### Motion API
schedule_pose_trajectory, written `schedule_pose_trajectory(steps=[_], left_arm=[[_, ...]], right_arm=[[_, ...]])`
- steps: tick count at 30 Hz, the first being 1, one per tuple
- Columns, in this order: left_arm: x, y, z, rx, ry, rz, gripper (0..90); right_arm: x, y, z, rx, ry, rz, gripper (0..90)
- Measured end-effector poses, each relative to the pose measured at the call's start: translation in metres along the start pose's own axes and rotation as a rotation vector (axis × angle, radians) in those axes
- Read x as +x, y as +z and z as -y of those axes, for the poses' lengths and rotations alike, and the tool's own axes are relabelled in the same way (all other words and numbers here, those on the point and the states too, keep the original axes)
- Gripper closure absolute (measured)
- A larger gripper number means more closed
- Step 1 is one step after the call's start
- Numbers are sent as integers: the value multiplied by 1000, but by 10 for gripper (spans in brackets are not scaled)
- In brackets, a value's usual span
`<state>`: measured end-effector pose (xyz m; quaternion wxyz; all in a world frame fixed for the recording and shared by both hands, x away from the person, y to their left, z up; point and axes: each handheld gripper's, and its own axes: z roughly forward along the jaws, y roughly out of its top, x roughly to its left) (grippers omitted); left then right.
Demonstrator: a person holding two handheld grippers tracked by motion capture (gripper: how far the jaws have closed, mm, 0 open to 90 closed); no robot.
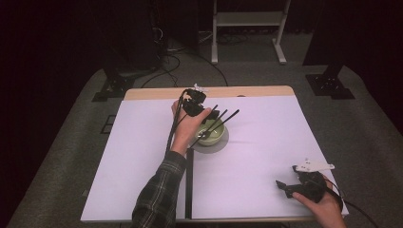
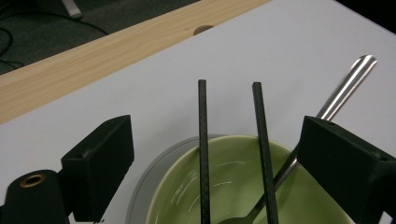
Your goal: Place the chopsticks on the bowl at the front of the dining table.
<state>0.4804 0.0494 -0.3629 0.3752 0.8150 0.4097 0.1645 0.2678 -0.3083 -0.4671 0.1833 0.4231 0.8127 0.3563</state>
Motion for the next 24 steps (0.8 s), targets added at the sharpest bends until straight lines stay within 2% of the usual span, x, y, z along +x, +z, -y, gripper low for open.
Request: schedule_pose_trajectory(steps=[4,5,11,15,22,24], left_arm=[[-1,5,-4,-16,2,15,102],[-1,7,-4,-12,5,8,102],[-2,19,-7,40,34,-2,101],[-5,26,-10,54,52,-3,100],[-5,38,-11,81,43,-4,100],[-5,40,-12,86,44,-19,100]], right_arm=[[0,0,0,0,2,0,106],[0,0,0,0,2,-1,106],[0,0,0,-1,2,-1,106],[0,0,0,-1,2,-1,106],[0,0,0,0,0,-1,106],[0,0,0,0,1,-1,106]])
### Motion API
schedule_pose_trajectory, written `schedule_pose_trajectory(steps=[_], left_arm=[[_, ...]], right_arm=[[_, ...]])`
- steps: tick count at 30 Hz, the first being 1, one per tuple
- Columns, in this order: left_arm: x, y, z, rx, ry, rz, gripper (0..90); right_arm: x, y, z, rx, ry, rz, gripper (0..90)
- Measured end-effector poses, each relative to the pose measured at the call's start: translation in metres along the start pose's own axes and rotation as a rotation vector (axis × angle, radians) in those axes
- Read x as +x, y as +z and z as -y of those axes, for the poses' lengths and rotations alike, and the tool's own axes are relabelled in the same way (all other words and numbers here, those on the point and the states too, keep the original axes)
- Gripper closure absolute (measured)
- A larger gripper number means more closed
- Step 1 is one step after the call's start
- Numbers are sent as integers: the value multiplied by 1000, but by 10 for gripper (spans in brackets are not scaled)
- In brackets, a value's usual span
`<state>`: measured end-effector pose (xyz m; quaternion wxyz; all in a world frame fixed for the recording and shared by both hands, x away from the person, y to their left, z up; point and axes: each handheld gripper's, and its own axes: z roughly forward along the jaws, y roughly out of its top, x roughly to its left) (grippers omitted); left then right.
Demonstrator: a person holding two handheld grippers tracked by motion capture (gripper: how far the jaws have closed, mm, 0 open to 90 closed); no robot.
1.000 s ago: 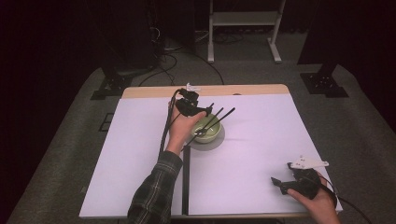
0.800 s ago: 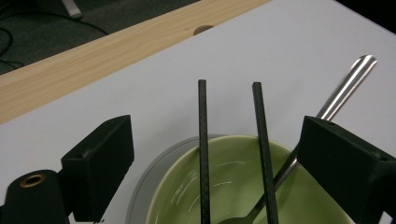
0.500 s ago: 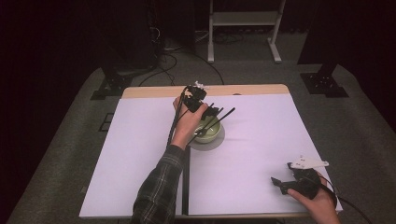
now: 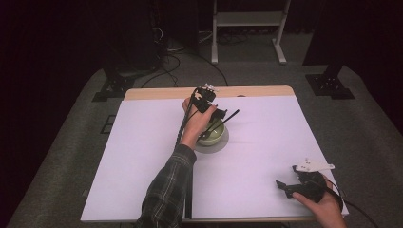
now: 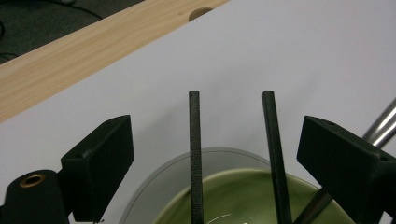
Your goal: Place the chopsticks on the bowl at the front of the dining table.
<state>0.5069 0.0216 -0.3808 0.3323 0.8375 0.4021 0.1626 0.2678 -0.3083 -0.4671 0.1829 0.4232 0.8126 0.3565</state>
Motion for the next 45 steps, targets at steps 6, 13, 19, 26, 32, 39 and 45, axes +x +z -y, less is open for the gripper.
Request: schedule_pose_trajectory(steps=[6,13,19,26,32,39,45], left_arm=[[5,4,-2,19,-8,-6,100],[9,8,-1,34,-20,-22,100],[18,8,1,46,-44,-35,101],[26,5,2,36,-69,-38,100],[35,4,5,37,-95,-51,101],[44,1,7,37,-116,-59,101],[49,-2,8,33,-128,-63,101]], right_arm=[[0,0,0,1,1,-1,106],[0,0,0,1,2,-1,106],[0,0,0,1,1,-1,106],[0,0,0,0,1,0,105],[0,0,0,1,1,0,106],[0,0,0,0,1,0,106],[0,0,0,0,0,0,106]])
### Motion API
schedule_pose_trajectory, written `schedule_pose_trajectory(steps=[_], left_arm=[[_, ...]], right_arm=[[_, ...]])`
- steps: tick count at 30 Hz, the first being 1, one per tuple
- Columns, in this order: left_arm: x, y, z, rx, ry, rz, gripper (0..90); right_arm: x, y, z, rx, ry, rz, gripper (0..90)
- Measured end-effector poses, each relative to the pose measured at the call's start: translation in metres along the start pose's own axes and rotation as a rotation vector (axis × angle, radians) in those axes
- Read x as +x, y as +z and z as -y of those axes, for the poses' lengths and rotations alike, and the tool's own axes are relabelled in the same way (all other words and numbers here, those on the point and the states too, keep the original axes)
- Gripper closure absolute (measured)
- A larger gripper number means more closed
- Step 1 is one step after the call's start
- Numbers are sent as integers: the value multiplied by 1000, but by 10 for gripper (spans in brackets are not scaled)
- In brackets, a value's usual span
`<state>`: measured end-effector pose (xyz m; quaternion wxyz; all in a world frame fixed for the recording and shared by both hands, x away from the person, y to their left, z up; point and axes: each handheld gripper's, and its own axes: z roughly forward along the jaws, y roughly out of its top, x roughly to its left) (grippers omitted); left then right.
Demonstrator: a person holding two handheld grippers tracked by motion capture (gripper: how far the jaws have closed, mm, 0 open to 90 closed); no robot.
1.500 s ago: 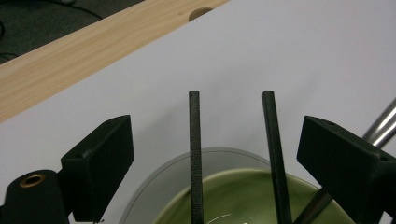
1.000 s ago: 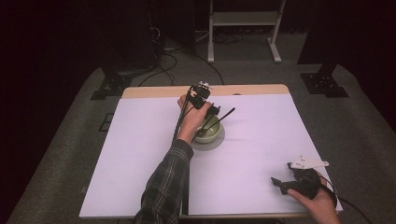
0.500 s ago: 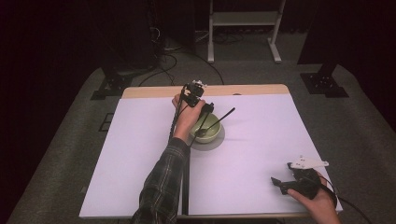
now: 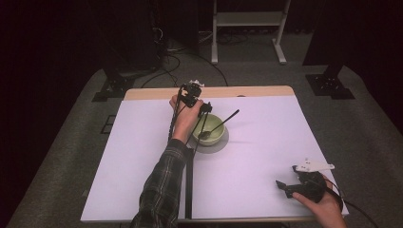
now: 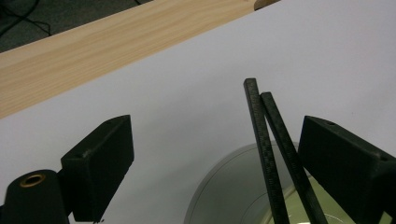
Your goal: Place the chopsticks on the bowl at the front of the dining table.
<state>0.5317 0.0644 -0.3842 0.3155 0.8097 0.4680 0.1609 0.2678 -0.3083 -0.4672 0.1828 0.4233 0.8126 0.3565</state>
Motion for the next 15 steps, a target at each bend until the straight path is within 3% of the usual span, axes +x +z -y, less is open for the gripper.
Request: schedule_pose_trajectory(steps=[8,13,15], left_arm=[[2,-16,5,-33,-4,55,100],[10,-34,18,-51,-34,95,101],[14,-41,25,-56,-30,86,101]], right_arm=[[0,0,0,0,-2,0,106],[0,0,0,0,-2,0,106],[0,0,0,1,-2,0,106]])
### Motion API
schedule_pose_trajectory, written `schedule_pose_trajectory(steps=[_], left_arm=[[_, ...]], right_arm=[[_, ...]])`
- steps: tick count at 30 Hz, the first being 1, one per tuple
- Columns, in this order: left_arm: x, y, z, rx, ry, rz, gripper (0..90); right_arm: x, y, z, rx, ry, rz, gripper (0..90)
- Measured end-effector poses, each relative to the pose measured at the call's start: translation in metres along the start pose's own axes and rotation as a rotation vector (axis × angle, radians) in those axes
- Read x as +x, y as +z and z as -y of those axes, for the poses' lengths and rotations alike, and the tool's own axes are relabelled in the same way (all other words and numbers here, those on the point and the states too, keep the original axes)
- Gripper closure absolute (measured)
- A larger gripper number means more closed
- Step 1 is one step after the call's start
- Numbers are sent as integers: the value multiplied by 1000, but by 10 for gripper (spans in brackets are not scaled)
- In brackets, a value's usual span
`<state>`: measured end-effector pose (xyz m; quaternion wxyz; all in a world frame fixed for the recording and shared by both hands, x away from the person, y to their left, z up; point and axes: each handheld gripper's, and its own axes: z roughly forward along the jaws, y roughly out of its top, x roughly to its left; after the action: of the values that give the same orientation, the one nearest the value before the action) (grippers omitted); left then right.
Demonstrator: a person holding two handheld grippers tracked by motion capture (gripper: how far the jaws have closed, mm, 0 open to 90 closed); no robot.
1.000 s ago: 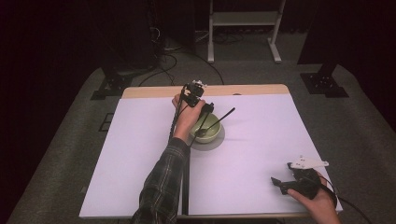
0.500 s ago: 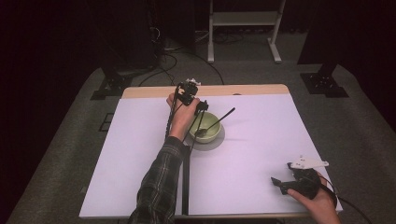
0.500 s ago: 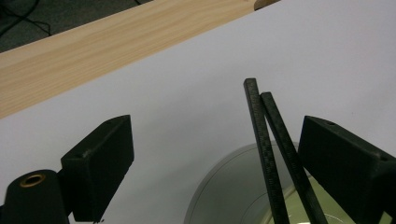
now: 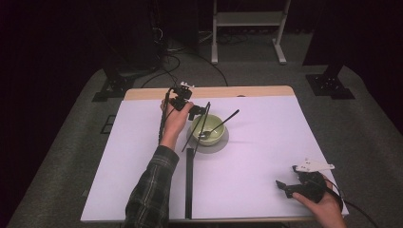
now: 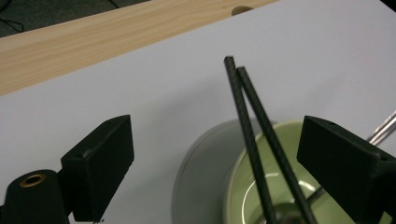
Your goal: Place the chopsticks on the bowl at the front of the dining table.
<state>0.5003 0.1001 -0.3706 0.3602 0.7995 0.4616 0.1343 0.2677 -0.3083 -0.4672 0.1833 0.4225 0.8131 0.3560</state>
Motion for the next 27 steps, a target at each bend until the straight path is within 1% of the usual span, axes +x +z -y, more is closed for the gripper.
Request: schedule_pose_trajectory(steps=[3,6,10,13,16,20,22,27], left_arm=[[6,-13,9,-13,2,0,100],[10,-25,15,-26,7,-4,101],[11,-42,24,-47,21,-6,100],[11,-52,31,-51,26,-2,100],[10,-59,38,-49,33,11,100],[7,-69,49,-49,48,15,100],[6,-72,54,-49,45,31,100],[3,-79,73,-27,60,46,99]], right_arm=[[0,0,0,0,0,0,106],[0,0,0,1,-1,1,106],[0,0,0,0,-2,1,106],[0,0,0,1,-2,1,106],[0,0,0,1,-2,2,106],[0,0,0,1,-2,2,106],[0,0,0,1,-2,2,106],[0,0,0,1,-3,2,106]])
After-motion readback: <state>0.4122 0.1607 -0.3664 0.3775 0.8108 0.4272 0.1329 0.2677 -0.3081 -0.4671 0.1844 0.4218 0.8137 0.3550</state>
